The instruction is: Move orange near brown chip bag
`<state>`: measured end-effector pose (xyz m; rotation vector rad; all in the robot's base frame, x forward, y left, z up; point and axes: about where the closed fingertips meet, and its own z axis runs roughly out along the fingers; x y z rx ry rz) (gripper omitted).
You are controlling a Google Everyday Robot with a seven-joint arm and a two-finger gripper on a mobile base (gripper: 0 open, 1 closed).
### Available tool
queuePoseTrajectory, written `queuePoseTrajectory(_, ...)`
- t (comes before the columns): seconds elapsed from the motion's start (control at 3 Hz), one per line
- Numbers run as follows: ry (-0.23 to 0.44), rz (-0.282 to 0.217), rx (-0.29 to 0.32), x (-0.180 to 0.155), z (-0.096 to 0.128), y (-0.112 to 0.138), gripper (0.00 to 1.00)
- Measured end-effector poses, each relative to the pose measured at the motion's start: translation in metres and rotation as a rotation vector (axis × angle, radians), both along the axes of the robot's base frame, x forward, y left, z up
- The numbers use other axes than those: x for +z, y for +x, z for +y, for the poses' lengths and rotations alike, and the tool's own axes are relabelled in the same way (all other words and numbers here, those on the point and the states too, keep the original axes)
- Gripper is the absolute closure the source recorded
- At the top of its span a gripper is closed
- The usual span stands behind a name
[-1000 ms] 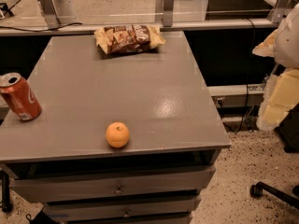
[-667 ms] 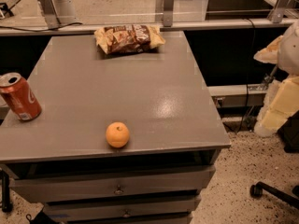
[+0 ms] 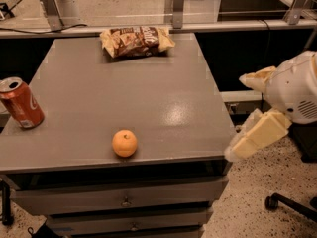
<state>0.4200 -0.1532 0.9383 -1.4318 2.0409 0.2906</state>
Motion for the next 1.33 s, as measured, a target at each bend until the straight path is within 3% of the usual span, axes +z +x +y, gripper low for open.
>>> queuePoseTrajectory(0.33, 0.158, -0.055, 0.077, -0.016, 0.055, 0.006, 0.00)
queuePoseTrajectory(0.67, 0.289, -0.071, 0.132, -0.022, 0.108, -0.002, 0.00)
queuePoseTrajectory(1.0, 0.287, -0.072, 0.132, -0.022, 0.107, -0.002, 0.00)
queuePoseTrajectory(1.33, 0.282, -0.109, 0.207, -0.027, 0.118, -0.004, 0.00)
